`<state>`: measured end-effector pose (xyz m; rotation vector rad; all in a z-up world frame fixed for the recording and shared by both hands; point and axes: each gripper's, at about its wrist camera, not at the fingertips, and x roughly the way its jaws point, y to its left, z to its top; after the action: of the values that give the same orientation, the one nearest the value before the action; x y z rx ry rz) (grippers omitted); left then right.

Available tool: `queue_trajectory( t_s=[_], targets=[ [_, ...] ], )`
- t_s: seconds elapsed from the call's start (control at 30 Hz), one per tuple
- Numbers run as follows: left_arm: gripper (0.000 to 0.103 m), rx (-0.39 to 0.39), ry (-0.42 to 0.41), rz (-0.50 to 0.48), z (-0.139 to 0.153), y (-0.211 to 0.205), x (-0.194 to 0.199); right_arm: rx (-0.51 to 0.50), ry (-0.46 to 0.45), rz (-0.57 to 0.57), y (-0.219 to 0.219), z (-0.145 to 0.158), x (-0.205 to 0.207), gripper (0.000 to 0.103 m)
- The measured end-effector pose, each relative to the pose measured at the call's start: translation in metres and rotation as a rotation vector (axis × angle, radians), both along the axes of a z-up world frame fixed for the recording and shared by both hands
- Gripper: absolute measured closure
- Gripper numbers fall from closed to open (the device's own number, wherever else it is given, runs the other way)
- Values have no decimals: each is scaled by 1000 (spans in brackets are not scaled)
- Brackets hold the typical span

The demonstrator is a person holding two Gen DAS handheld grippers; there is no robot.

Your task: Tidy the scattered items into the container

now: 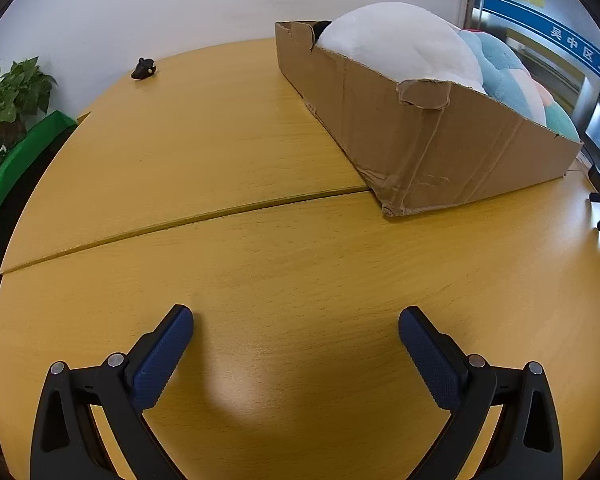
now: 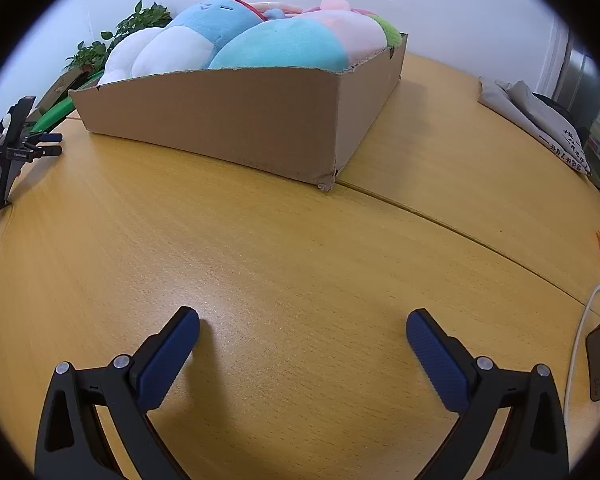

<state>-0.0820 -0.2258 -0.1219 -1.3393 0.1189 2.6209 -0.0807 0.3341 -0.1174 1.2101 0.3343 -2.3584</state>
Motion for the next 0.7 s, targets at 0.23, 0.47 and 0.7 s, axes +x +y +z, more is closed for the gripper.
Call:
queue_trajectory(
  t_s=[0.23,0.47,0.7],
  targets=[
    [0,-3,1,-6,1,0,2,0,1,0,0,-1,1,0],
    [0,-3,1,-5,2,0,1,-1,2,1,0,-1,2,0],
    [0,-3,1,-4,2,1,0,0,2,1,1,-1,1,0]
  ],
)
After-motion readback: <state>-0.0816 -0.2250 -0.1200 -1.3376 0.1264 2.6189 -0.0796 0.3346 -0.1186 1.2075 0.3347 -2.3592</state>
